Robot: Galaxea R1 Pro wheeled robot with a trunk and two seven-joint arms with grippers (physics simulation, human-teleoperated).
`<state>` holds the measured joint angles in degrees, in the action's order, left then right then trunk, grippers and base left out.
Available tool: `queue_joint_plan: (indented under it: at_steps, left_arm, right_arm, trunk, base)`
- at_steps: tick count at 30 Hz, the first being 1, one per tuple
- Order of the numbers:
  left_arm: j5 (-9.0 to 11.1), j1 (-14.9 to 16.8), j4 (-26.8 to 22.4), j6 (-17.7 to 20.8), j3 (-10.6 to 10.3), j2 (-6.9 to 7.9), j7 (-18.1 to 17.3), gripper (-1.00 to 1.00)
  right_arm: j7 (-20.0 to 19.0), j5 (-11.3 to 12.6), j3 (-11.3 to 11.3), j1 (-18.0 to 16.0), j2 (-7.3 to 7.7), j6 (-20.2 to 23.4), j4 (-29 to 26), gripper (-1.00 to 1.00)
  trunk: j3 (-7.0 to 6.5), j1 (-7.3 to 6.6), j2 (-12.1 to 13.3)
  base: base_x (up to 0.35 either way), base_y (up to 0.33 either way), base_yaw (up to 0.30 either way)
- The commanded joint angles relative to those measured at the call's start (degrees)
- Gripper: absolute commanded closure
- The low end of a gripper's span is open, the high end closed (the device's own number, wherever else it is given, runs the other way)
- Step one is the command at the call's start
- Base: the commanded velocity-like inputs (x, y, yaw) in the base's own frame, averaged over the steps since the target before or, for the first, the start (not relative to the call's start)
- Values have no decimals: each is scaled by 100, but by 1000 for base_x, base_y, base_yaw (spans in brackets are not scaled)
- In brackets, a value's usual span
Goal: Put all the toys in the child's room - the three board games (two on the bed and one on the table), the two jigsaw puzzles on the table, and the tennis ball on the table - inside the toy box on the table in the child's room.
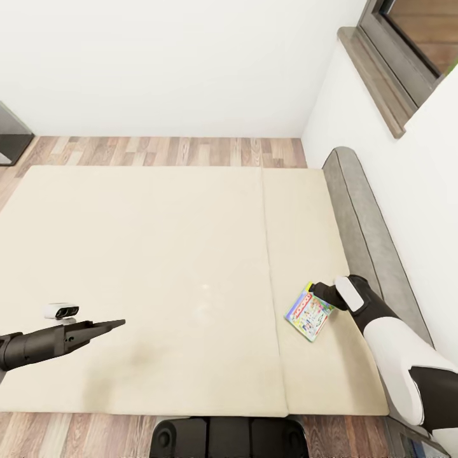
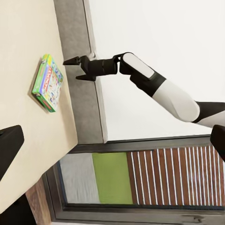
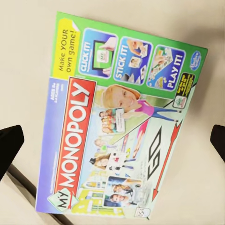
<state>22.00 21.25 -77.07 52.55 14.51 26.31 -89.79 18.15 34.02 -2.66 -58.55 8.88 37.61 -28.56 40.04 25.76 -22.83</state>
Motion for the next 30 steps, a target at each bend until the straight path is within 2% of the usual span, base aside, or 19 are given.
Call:
queue_joint_plan:
  at_steps: [1,30]
  left_arm:
    - [0,2,-1,61,-1,3,-21,-100]
    - [0,2,-1,62,-1,5,-21,-100]
  right_arm:
    - [52,60,-6,-12,-1,20,-10,-100]
    - [47,60,-40,-34,6,28,-10,-100]
  trunk:
    - [17,3,-9]
    - [289,3,-9]
  base:
    - [0,0,0]
    - [0,0,0]
